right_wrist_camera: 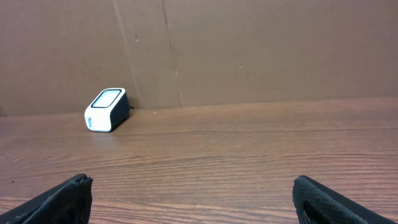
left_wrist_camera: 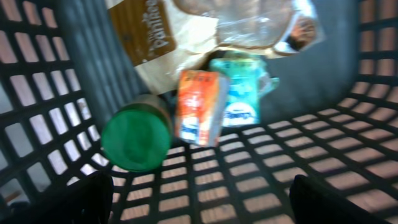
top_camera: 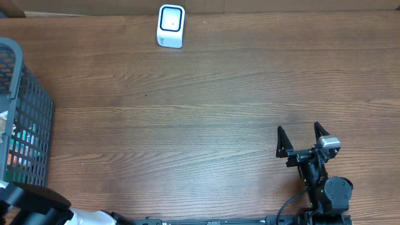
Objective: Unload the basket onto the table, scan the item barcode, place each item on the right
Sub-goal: 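Move the left gripper over the grey basket and lower into it, then grasp the green-capped jar inside the basket with the left gripper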
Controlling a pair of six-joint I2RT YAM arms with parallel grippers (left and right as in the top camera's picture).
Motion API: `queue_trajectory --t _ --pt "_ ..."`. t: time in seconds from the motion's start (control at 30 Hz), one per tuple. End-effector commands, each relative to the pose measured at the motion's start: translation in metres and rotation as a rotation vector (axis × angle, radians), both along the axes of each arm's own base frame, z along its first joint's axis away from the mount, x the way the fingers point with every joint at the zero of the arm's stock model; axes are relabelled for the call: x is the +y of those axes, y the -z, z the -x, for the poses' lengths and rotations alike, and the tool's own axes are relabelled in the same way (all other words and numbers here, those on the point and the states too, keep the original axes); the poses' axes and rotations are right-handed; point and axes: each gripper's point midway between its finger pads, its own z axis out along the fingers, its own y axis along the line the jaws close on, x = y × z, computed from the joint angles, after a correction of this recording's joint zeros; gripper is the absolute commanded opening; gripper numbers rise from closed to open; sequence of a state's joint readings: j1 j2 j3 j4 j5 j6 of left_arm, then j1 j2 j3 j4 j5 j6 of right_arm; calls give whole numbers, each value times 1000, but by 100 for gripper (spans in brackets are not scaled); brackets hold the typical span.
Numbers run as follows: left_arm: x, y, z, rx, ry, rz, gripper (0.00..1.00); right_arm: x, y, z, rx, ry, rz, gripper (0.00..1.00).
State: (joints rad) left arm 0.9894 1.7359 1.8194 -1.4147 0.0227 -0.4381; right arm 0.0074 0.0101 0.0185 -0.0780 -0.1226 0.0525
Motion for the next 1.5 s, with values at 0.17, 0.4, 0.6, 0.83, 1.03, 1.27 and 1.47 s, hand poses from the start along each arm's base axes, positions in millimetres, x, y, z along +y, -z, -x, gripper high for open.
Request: queue_trajectory --t 0.17,0.4,0.6,0.83,1.03,1.27,1.47 --pt "-1 26 49 305 -57 55 89 0 2 0 -1 5 0 100" --pt "-1 43 57 323 -86 98 88 0 2 0 -1 4 0 100" --pt "-6 74 60 346 -79 134 88 0 2 0 -1 4 0 100" --pt "3 87 47 286 -35 106 88 0 2 0 -1 4 0 100" --pt "0 100 47 288 -24 117 88 0 2 0 -1 4 0 100" --pt "0 111 47 288 -24 115 86 0 2 0 -1 4 0 100" --pt "-7 123 47 281 -20 140 84 0 2 0 -1 4 0 100"
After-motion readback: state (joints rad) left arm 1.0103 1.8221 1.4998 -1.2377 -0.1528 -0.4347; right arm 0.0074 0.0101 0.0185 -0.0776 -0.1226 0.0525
